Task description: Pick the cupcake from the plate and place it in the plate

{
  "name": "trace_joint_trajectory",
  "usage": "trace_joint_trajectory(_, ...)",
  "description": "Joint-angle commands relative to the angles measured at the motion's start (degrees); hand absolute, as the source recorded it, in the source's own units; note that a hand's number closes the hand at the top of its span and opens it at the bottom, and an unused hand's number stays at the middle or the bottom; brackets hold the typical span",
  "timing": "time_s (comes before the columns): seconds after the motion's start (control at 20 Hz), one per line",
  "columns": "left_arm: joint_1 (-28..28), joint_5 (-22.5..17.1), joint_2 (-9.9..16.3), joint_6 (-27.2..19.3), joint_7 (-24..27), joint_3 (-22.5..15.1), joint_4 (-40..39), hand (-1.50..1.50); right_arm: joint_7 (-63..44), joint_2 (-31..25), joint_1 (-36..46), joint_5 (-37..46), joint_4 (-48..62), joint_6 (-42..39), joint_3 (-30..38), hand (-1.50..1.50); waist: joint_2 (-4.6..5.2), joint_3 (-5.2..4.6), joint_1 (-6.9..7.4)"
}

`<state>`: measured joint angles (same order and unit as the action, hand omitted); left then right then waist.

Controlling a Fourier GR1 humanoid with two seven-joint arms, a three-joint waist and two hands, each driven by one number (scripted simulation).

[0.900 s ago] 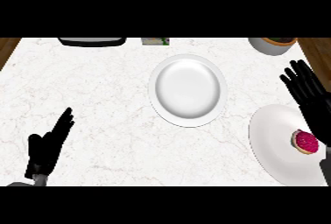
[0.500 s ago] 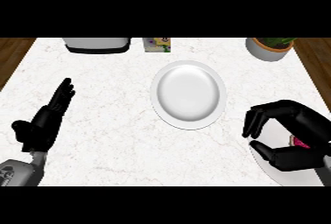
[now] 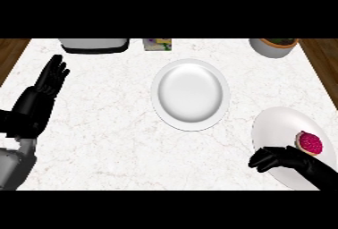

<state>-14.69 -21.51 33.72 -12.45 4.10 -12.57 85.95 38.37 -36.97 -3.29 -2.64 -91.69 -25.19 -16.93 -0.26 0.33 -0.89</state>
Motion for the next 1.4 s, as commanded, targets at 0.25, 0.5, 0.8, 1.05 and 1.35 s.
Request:
trace_joint_trajectory(0.25,-0.23,1.79,-0.20,1.48,-1.45,1.47,1.15,0.00,21.28,-7.54,-1.80,0.64,7.55,-1.34,9.52,-1.50,0.21,-0.29,0.62)
trace_joint_trajectory(0.5,-2.26,1.34,-0.73,1.29,-3.68,1.97,1.44,0.00,7.82,-20.54,0.15,2.55,-0.53,1.32,14.90,-1.50,0.07,-0.46,0.12)
trace_joint_trajectory(0.8,-1.26,1.69,-0.26,1.88,-3.98,2.49,2.37,0.00,-0.53,-29.09,0.69,16.85,-1.91,4.67,12.39,-1.50,0.17,-0.47,0.96)
trace_joint_trajectory(1.05,-2.94,2.73,-2.61,0.17,-7.09,1.14,4.75,0.00,-2.16,-32.49,-0.03,26.21,-0.76,2.55,8.58,-1.50,0.35,-0.32,1.16)
trace_joint_trajectory(1.35,-0.60,3.43,-2.59,2.33,-6.86,4.73,5.36,0.00,-10.18,-27.36,-0.51,33.32,-5.83,2.32,7.00,-1.50,0.13,-0.35,0.80)
